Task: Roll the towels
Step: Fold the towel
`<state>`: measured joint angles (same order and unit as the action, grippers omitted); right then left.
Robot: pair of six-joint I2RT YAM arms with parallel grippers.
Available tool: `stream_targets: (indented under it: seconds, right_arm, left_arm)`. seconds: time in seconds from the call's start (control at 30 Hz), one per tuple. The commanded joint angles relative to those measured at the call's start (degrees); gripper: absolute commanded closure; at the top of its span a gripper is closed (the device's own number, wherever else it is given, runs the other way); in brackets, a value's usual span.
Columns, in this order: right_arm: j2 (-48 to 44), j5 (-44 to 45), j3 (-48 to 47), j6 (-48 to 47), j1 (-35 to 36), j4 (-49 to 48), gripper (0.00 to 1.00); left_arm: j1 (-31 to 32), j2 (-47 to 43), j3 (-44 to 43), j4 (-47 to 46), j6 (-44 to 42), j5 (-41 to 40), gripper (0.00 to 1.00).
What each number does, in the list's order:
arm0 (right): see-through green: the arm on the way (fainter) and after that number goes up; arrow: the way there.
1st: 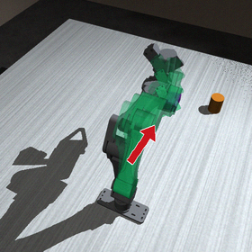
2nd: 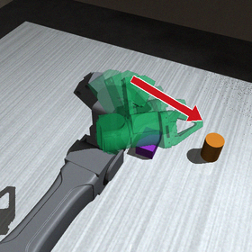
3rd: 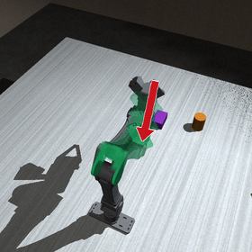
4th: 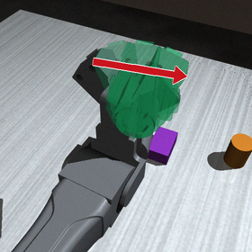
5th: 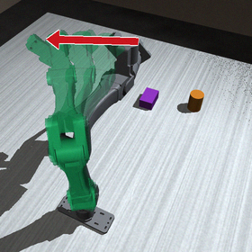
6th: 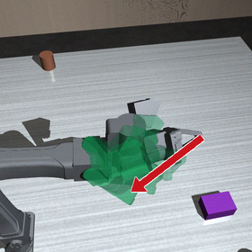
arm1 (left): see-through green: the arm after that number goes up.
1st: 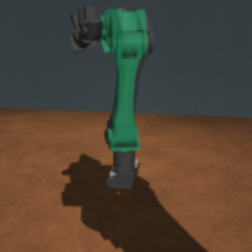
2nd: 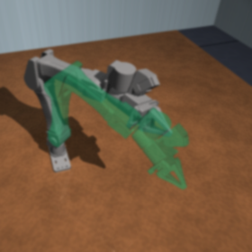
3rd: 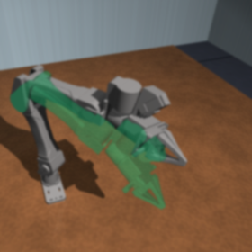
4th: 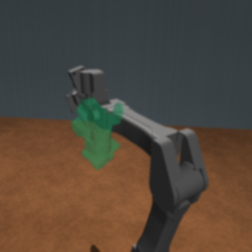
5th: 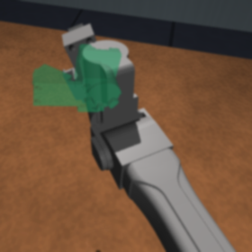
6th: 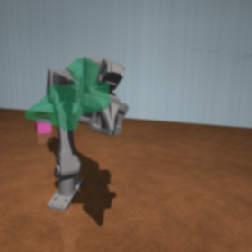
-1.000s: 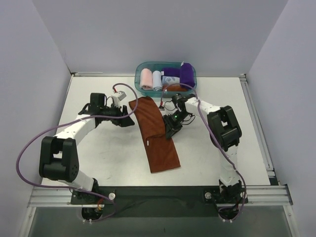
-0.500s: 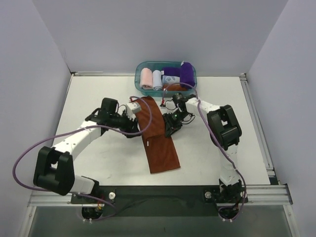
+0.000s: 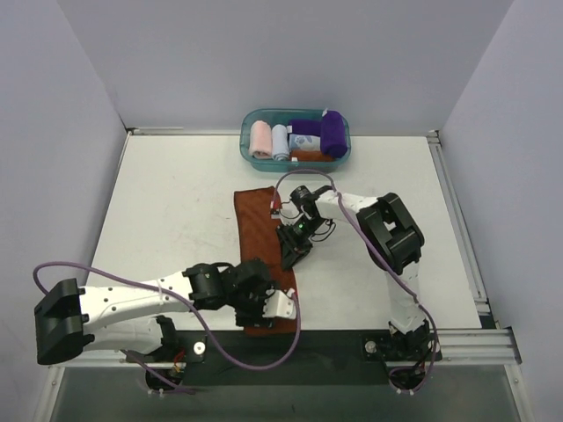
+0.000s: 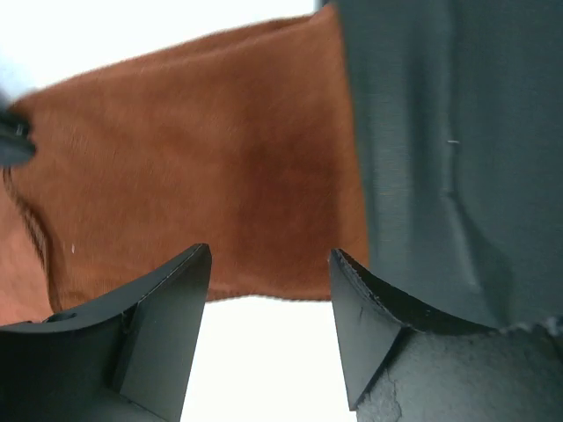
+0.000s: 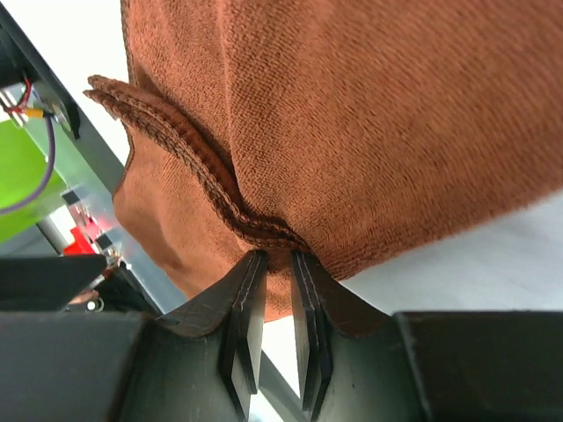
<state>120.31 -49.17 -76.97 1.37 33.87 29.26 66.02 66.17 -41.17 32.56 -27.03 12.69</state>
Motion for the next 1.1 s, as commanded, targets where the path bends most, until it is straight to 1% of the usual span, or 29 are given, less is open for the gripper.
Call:
stream_targets:
  seconds: [0.0,0.07,0.13,0.23,0.27,0.37,0.47,0.57,0.67,0.77,0.83,0.93,1.07]
  right_arm:
    - [0.1,4.3,0.9,0.3,1.1,1.7,0.80]
    - [0.2,4.7,0.7,0.4,0.8,1.9,0.80]
    - [0.4,5.3,0.3,0.4,0.6,1.9,0.79]
    - [0.7,7.4,-0.1,0.2,0.4,2.0,0.79]
    - [1.1,7.9,-0.2,0.3,0.2,2.0,0.79]
    - [2.9,9.4,-1.4,0.6,-0.8,2.0,0.79]
    - [4.7,8.4,-2.7,1.4,-1.6,2.1,0.79]
    - [5.5,8.8,-3.5,1.4,-1.9,2.3,0.79]
    - [6.7,9.3,-4.8,1.6,-2.1,2.3,0.79]
    - [8.1,8.8,-5.9,2.5,-2.5,2.2,0.79]
    - [8.6,8.8,-6.2,2.6,-2.6,2.2,0.79]
    - [9.1,8.8,-6.4,3.0,-2.8,2.3,0.79]
    - [8.5,9.2,-6.4,3.0,-3.0,2.3,0.78]
  left_arm:
    - [4.2,-0.5,-0.1,0.8,2.6,-7.7,0.34]
    - [5.3,1.1,-0.1,1.1,2.9,-8.9,0.35]
    - [8.6,1.9,-0.2,1.6,2.8,-10.0,0.38]
    - [13.2,1.9,-0.1,1.2,3.0,-10.3,0.38]
    - [14.0,3.2,-0.5,1.2,3.3,-10.7,0.38]
    - [14.5,7.4,-1.5,1.0,4.2,-11.6,0.39]
    - [14.5,9.5,-1.2,0.1,4.5,-12.2,0.39]
    - [14.8,9.2,-0.9,-1.4,5.2,-12.2,0.39]
    - [15.6,10.0,-1.0,-2.8,6.5,-14.9,0.39]
    - [15.7,10.0,-1.0,-4.0,8.0,-17.5,0.42]
    - [15.8,9.3,-1.5,-4.8,8.5,-19.7,0.41]
    - [16.5,8.2,-2.9,-4.3,9.2,-19.5,0.41]
    - [18.4,9.0,-4.9,-2.2,8.9,-17.7,0.44]
